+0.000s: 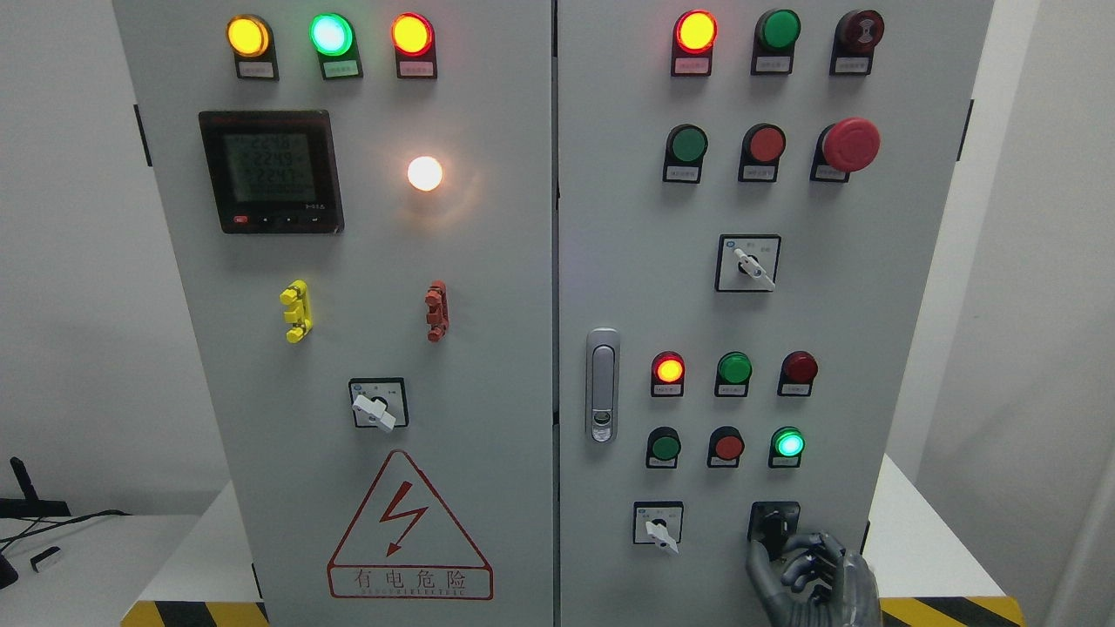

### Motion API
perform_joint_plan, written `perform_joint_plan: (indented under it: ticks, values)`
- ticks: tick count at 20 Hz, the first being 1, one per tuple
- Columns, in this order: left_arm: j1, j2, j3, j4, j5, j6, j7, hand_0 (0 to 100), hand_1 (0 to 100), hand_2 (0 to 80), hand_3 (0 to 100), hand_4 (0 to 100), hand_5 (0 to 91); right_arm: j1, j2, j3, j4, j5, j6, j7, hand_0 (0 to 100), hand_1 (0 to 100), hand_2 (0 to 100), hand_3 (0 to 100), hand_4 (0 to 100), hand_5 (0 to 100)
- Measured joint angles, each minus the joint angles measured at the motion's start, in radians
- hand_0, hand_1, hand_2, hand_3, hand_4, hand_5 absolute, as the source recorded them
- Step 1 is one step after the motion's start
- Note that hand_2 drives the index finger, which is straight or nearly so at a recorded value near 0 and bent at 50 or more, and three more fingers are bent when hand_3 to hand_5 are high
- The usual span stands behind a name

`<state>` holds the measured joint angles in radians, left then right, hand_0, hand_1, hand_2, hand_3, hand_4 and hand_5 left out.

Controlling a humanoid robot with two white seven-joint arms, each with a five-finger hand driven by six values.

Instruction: Trip black knob to open circuit

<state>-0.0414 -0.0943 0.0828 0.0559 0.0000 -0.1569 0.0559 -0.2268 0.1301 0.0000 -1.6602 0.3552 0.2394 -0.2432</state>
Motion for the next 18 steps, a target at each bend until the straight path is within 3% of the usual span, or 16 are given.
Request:
perform_joint_plan:
  ticks: [18]
  values:
    - [0.000,0.000,0.000,0.000,0.000,0.000,0.000,12,39,0.0,0,0,0.0,0.001,-0.005,0.000,0.000,0.041,0.000,0.000,28,76,52,81,84,96]
